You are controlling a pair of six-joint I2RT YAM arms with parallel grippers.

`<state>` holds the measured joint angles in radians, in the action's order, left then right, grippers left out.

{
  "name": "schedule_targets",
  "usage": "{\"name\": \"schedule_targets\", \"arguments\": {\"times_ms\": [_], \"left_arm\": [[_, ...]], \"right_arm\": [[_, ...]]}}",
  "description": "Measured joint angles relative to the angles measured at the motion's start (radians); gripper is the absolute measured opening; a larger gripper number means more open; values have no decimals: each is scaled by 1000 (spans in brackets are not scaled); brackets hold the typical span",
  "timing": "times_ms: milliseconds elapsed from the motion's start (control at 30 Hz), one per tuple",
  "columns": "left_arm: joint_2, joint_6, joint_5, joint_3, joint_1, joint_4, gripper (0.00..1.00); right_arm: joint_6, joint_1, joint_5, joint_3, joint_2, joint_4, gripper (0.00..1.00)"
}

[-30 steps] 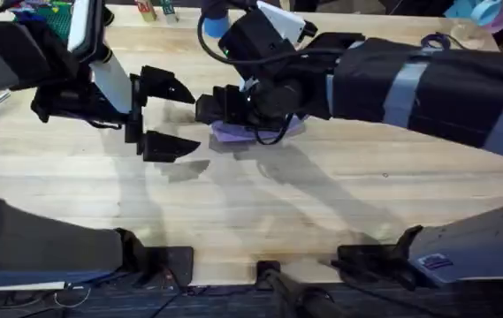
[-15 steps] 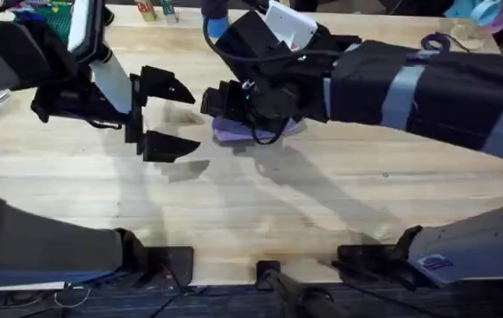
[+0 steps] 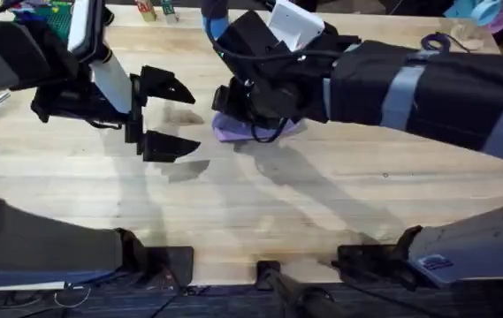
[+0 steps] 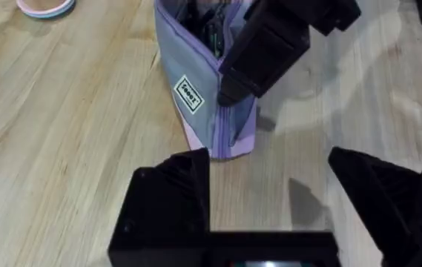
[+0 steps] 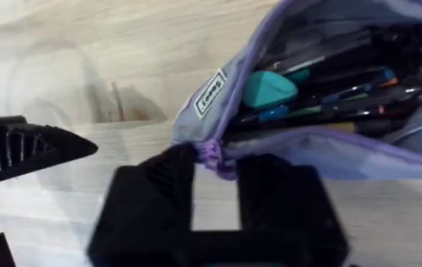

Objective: Unzip the bag, pick up the pens from the table one at a time and place them inside, then zip the bag closed.

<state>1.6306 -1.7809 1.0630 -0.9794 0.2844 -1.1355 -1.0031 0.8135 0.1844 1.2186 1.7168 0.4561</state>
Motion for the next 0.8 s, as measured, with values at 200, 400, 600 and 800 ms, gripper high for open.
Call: {"name": "schedule_targets", "arguments": {"times_ms": [200,400,600,800], "left_arm": [[0,0,0,0,0,0,995],[0,0,0,0,0,0,996],[0,0,0,0,0,0,995],[0,0,0,0,0,0,993]], "right_arm": [[-3,0,3,1,0,0,173],[-6,0,5,1,0,0,43],[1,0,6,1,-13,3,33],[9,-22,8,1,-78,22,31]]}}
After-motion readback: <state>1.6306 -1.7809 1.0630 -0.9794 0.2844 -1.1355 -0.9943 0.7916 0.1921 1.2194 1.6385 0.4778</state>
